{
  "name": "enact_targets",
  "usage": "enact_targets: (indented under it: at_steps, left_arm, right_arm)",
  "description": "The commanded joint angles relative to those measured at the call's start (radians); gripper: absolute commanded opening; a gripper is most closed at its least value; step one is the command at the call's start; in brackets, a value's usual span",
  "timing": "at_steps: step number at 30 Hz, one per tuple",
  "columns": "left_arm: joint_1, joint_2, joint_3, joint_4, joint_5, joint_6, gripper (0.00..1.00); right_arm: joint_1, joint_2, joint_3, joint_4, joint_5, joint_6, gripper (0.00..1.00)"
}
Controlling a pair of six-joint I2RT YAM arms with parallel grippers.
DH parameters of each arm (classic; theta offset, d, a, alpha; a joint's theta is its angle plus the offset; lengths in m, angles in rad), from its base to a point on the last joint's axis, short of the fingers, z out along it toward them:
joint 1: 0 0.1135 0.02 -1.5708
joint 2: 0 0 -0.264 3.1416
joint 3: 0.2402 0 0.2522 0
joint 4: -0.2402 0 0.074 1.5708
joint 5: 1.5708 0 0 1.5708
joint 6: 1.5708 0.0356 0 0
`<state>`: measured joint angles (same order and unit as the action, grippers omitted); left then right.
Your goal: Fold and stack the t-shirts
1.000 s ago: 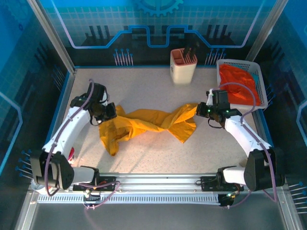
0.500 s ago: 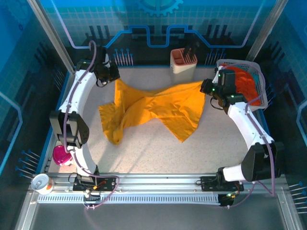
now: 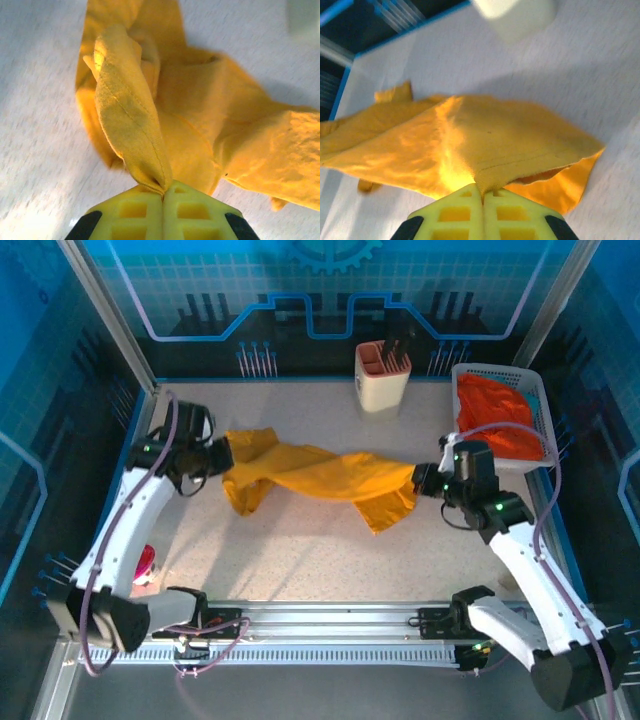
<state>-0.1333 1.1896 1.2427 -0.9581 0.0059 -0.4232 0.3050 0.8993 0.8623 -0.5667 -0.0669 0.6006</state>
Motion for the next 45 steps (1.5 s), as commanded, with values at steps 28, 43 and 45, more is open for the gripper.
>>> enact_targets:
  at_steps: [28, 43, 45]
  left_arm:
    - [-0.069, -0.076, -0.239, -0.166, -0.035, -0.068, 0.47]
    - [-0.117, 0.053, -0.246, 0.032, 0.046, -0.052, 0.47]
    - [-0.115, 0.049, -0.255, 0.056, 0.068, -0.052, 0.48]
  right_arm:
    - [0.048, 0.152, -0.106, -0.082, 0.081, 0.049, 0.96]
    - [-0.125, 0.74, 0.064, 0.18, -0.107, 0.008, 0.98]
    - [-0.124, 0.782, 0.069, 0.205, -0.129, 0.019, 0.94]
